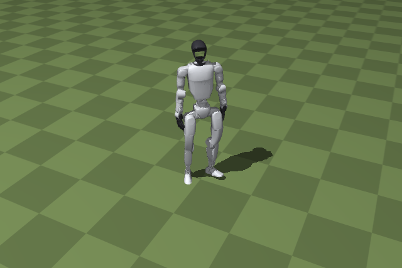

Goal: In place motions

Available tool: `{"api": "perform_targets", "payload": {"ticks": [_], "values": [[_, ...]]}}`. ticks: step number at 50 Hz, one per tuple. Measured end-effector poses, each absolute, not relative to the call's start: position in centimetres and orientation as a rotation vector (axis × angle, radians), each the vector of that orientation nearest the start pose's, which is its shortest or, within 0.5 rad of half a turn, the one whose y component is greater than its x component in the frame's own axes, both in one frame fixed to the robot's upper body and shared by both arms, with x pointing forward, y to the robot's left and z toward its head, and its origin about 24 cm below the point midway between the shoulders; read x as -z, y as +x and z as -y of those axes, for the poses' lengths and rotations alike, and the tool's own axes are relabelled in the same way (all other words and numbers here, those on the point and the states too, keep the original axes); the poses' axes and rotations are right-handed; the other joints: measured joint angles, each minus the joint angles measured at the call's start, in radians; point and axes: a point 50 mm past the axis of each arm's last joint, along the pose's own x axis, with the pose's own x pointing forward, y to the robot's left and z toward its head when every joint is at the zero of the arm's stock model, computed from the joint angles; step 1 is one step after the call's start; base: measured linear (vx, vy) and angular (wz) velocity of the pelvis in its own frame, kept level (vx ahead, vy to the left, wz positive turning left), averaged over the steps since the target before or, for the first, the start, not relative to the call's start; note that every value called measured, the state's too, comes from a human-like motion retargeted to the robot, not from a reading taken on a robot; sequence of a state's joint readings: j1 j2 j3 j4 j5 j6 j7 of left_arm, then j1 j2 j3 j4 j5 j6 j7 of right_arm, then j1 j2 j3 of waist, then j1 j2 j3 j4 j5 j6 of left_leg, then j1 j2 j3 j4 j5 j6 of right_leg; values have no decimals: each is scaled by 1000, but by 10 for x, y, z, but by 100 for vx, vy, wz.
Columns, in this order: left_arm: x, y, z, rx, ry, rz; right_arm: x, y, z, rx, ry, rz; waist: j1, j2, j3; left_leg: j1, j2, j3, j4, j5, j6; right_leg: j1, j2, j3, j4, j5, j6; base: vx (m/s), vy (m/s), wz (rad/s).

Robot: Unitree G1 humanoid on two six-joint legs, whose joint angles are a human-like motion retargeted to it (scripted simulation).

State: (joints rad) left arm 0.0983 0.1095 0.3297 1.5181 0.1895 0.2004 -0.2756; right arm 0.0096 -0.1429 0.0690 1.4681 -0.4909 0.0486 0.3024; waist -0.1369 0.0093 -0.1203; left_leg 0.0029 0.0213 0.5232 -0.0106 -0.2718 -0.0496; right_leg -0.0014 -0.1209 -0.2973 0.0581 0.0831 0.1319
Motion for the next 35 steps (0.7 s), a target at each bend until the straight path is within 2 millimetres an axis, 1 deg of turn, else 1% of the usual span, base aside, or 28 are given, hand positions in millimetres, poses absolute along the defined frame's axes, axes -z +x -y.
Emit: {"api": "perform_targets", "payload": {"ticks": [35], "values": [[176,-36,-185,-26,-280,-1775,178,19,197,-535,-345,-1602,2,-2,1,3,0,5,1,-7,-2,0,-2,0,2,-1,2,0,0,0]]}}
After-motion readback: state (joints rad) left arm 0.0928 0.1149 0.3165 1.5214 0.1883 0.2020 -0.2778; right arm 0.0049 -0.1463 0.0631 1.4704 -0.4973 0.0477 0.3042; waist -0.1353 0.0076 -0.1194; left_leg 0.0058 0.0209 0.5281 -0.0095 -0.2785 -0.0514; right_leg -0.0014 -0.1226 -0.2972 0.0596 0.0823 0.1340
